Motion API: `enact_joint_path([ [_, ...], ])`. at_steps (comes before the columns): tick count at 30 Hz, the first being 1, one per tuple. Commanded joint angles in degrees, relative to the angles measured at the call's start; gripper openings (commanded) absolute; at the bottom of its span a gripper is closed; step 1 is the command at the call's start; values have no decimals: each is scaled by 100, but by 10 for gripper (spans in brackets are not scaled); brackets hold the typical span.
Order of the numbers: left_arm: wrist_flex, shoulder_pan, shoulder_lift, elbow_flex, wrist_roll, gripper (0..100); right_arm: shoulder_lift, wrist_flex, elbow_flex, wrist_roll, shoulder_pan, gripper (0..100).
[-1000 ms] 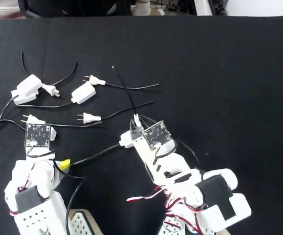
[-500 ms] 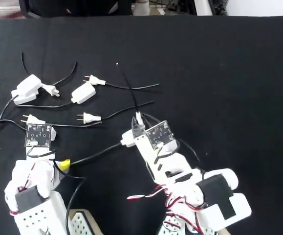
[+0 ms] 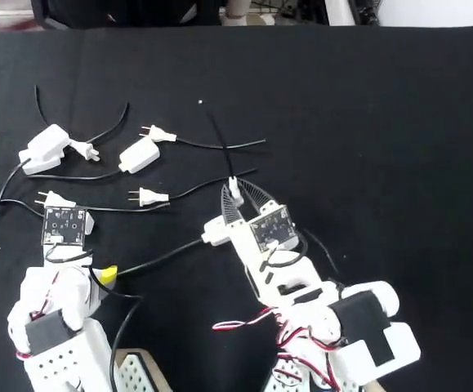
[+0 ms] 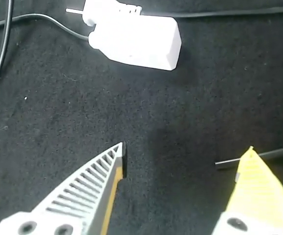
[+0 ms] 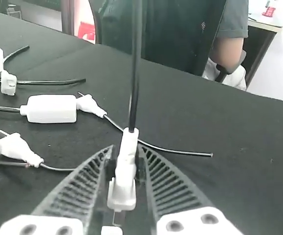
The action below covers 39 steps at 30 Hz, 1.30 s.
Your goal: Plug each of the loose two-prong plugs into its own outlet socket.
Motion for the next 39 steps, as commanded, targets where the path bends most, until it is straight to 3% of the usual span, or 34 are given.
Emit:
enact_joint_path([
  [1, -18, 92, -44, -57, -53, 354, -154, -149, 13, -70, 70, 12],
  [6, -18, 92, -44, -57, -53, 354, -154, -378, 13, -70, 229, 12],
  [10, -18, 101, -44, -57, -53, 354, -154, -1240, 13, -255, 721, 12],
  [18, -18, 101, -44, -48, -53, 354, -189, -2382, 13, -360, 879, 12],
  [21, -18, 101, -44, -48, -53, 354, -541, -2840, -4, -352, 1231, 12],
  [25, -9, 321, -44, -40, -44, 354, -1569, -2585, -119, -18, 1793, 12],
  [30, -9, 338, -44, -40, -35, 354, -3424, -651, -488, 176, 1890, 12],
  [37, 26, 338, -44, -40, -44, 354, -6413, 4958, -1587, 167, 1565, 12],
  [39, 26, 321, -44, -48, -44, 354, -7116, 6022, -1481, 97, 1582, 12],
])
